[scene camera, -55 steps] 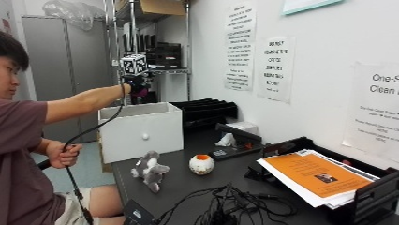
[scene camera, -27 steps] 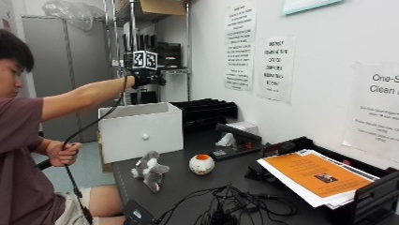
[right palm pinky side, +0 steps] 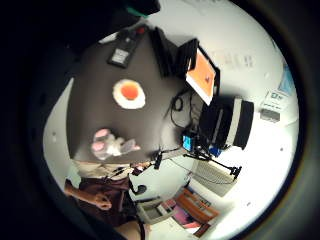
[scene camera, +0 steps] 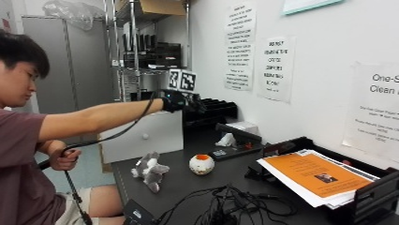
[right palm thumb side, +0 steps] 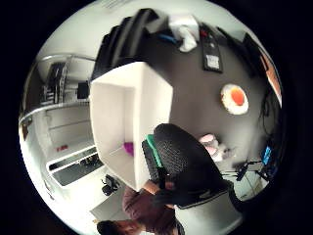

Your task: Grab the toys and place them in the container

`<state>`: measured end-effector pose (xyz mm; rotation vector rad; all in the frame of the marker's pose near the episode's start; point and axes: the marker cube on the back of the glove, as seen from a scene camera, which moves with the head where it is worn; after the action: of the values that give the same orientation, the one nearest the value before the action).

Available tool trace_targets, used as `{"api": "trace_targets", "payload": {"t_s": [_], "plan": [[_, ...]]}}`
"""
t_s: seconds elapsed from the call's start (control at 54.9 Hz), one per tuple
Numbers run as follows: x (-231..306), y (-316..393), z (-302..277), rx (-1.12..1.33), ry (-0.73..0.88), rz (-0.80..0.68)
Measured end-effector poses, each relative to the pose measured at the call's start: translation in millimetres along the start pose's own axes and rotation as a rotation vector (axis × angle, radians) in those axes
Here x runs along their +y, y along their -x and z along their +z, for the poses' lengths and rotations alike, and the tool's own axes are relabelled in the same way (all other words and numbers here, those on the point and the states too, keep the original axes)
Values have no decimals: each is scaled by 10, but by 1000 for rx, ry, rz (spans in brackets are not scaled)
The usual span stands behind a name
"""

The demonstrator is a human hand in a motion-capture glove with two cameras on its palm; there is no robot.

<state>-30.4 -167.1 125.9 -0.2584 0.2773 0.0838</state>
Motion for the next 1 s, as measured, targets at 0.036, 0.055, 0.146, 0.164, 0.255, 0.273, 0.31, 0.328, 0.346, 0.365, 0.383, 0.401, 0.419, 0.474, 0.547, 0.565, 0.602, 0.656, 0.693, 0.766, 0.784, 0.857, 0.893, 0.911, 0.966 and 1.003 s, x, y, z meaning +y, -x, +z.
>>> {"api": "trace_targets", "payload": {"t_s": [0.036, 0.055, 0.146, 0.164, 0.255, 0.273, 0.31, 0.328, 0.346, 0.365, 0.383, 0.401, 0.419, 0.474, 0.547, 0.565, 0.602, 0.656, 0.693, 0.766, 0.784, 0.857, 0.893, 0.911, 0.966, 1.003], "plan": [[-77, -135, 207, -23, 5, 2], [-117, -194, 314, -38, 7, 4], [-302, -436, 863, -127, 17, 42], [-336, -470, 976, -138, 28, 44], [-441, -673, 1534, -135, 102, 70], [-459, -703, 1639, -133, 115, 74], [-503, -735, 1836, -133, 139, 74], [-526, -742, 1920, -131, 148, 74], [-546, -750, 1992, -125, 153, 76], [-564, -757, 2051, -116, 153, 79], [-581, -765, 2099, -105, 145, 82], [-597, -770, 2134, -96, 130, 85], [-611, -774, 2159, -89, 110, 87], [-644, -780, 2190, -75, 47, 96], [-683, -782, 2203, -41, -50, 101], [-689, -781, 2202, -30, -74, 97], [-694, -780, 2197, -17, -104, 87], [-696, -783, 2176, -28, -121, 80], [-697, -784, 2156, -52, -134, 80], [-646, -829, 2113, -118, -149, 102], [-626, -845, 2103, -131, -149, 107], [-579, -849, 2071, -143, -128, 112], [-560, -814, 2042, -141, -102, 105], [-548, -790, 2018, -141, -89, 98], [-503, -710, 1891, -155, -72, 77], [-465, -666, 1770, -168, -73, 67]]}}
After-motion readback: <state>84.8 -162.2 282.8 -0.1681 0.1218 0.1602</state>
